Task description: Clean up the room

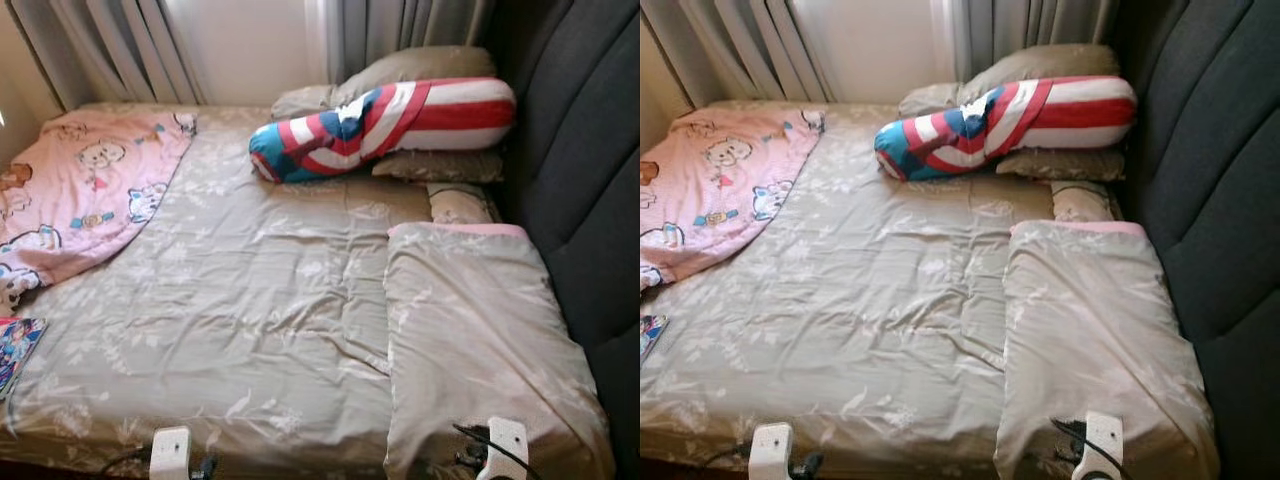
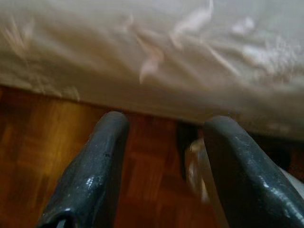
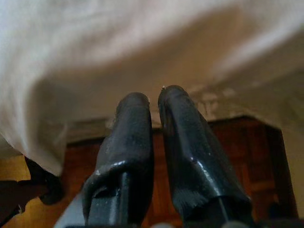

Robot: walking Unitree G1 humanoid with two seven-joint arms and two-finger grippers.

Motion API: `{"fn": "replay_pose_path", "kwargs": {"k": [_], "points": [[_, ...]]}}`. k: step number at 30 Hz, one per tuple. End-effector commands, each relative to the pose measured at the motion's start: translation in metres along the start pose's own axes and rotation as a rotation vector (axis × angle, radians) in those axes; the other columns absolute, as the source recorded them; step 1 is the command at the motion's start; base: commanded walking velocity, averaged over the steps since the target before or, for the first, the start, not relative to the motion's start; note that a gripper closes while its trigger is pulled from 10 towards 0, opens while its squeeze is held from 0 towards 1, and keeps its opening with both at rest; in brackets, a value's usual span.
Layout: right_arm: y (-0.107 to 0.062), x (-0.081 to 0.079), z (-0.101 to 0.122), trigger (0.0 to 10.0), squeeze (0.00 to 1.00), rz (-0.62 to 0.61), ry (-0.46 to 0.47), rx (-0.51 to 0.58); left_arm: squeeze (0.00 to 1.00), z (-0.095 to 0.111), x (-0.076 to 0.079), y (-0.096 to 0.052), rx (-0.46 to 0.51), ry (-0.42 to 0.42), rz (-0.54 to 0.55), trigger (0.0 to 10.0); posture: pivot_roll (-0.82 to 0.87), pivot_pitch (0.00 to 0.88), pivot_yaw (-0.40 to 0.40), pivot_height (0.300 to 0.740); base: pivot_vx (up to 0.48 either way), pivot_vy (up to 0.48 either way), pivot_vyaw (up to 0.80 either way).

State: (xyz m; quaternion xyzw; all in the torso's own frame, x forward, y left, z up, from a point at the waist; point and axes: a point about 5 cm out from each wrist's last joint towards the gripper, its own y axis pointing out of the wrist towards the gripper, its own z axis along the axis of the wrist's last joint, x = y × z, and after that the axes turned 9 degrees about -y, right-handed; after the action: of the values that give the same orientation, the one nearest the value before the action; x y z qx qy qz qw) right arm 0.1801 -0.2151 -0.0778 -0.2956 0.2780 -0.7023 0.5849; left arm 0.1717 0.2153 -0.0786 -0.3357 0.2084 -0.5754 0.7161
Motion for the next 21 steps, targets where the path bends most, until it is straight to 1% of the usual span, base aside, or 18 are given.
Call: {"fn": "replay_pose_path", "kwargs": {"k": [1, 7, 11, 13, 17, 21], "points": [[-0.001, -0.003, -0.004, 10.0, 0.00, 0.008, -0.016, -0.021, 0.00, -0.007, 0.001, -0.001, -0.029, 0.020, 0.009, 10.0, 0.04, 0.102, 0.010, 0.740, 0.000, 0.000, 0.00], [-0.002, -0.003, -0.009, 10.0, 0.00, 0.016, -0.019, -0.030, 0.00, -0.011, 0.010, -0.001, -0.043, 0.018, -0.001, 10.0, 0.03, 0.115, 0.009, 0.740, 0.000, 0.000, 0.00], [-0.004, -0.003, -0.015, 10.0, 0.00, 0.019, -0.034, -0.059, 0.00, -0.006, 0.003, 0.000, -0.031, 0.021, 0.003, 10.0, 0.02, 0.123, 0.009, 0.740, 0.000, 0.000, 0.00], [-0.004, -0.004, -0.016, 10.0, 0.00, 0.026, -0.044, -0.066, 0.00, -0.005, 0.002, 0.000, -0.029, 0.023, 0.003, 10.0, 0.02, 0.125, 0.010, 0.740, 0.000, 0.000, 0.00], [-0.005, -0.012, -0.020, 10.0, 0.00, 0.049, -0.046, -0.076, 0.00, -0.004, 0.000, 0.000, -0.025, 0.028, 0.004, 10.0, 0.02, 0.131, 0.012, 0.740, 0.000, 0.000, 0.00], [-0.005, -0.015, -0.021, 10.0, 0.00, 0.058, -0.052, -0.083, 0.00, -0.003, -0.001, 0.000, -0.023, 0.031, 0.004, 10.0, 0.03, 0.136, 0.015, 0.740, 0.000, 0.000, 0.00]]}}
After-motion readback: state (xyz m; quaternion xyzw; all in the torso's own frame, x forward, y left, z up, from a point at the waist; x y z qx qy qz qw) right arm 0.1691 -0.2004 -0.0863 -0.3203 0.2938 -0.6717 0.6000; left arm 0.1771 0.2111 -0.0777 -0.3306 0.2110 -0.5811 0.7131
